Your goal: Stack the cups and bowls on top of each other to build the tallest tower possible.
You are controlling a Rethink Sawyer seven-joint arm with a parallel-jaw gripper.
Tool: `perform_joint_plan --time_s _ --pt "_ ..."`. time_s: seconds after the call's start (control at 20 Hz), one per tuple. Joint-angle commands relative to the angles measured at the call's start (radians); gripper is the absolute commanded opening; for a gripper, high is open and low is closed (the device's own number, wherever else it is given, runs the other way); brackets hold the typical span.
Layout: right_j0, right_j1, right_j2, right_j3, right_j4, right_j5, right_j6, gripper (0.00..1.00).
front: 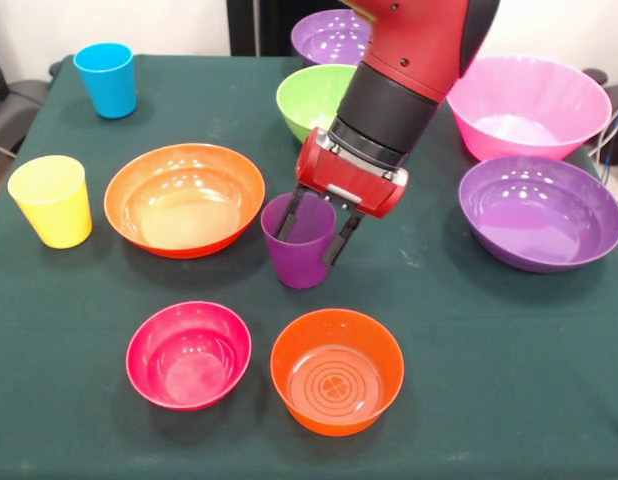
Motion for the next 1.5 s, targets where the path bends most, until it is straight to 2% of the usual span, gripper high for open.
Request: perform_joint_plan --time_s 0.05,0.1,0.15,0.95,1.1,1.5 --pt "-0.008 0.027 0.131 0.045 0.026 -0.033 0.136 1.00" --pt "-0.008 0.027 0.131 0.046 0.027 -0.034 0.138 1.00" --pt "-0.006 0.028 0.128 0.045 0.030 -0.031 0.141 0.00" --pt "0.019 0.027 0.098 0.040 0.055 -0.001 0.150 0.00" --pt "0.009 -0.012 0.115 0.043 0.044 0.019 0.117 0.00" --pt "-0.081 -0.130 0.220 0.023 0.013 0.132 -0.031 0.00"
